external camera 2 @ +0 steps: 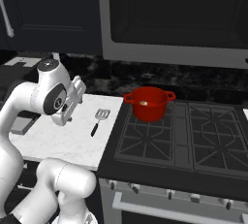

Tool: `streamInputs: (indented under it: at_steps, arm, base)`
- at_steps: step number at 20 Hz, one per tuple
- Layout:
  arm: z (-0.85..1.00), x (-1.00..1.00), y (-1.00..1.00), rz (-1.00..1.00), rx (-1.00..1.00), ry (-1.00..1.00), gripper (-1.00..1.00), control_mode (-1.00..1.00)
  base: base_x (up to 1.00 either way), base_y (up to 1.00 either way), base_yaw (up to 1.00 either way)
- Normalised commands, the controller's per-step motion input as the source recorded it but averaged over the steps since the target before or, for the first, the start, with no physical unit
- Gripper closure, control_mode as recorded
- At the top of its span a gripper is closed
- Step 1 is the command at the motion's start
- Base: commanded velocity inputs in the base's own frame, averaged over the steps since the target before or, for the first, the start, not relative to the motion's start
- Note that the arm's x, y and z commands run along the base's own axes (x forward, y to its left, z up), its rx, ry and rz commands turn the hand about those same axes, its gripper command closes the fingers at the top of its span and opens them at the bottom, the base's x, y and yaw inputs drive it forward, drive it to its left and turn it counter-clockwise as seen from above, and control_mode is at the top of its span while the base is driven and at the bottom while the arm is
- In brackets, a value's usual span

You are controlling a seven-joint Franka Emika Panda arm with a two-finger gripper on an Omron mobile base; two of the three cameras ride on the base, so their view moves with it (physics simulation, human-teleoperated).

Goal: Put the lemon wedge and mushroom in the pot. Retrieve the spatula and lightly stir the vegetables in the pot.

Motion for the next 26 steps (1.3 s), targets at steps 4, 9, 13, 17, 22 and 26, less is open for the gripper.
streamInputs:
  at_steps: [4, 9, 13, 17, 22, 26]
  arm:
    - [-0.04, 0.26, 0.21, -0.67, 0.28, 0.0, -1.0, -1.0]
    - [-0.03, 0.33, 0.05, -0.56, 0.32, 0.0, -1.0, -1.0]
    - [-0.36, 0.11, 0.0, -0.46, 0.32, 0.0, -1.0, -1.0]
    - [-0.51, 0.04, 0.06, -0.46, 0.3, 0.0, -1.0, -1.0]
    - [-0.36, 0.11, 0.45, -0.46, 0.21, 0.0, -1.0, -1.0]
    - [-0.32, 0.28, 0.7, -0.51, 0.05, 0.03, -1.0, -1.0]
  base:
    - [0.0, 0.0, 0.0]
    - [0.0, 0.0, 0.0]
    - [0.0, 0.0, 0.0]
    - [0.0, 0.0, 0.0]
    - [0.0, 0.0, 0.0]
    - [0.0, 0.0, 0.0]
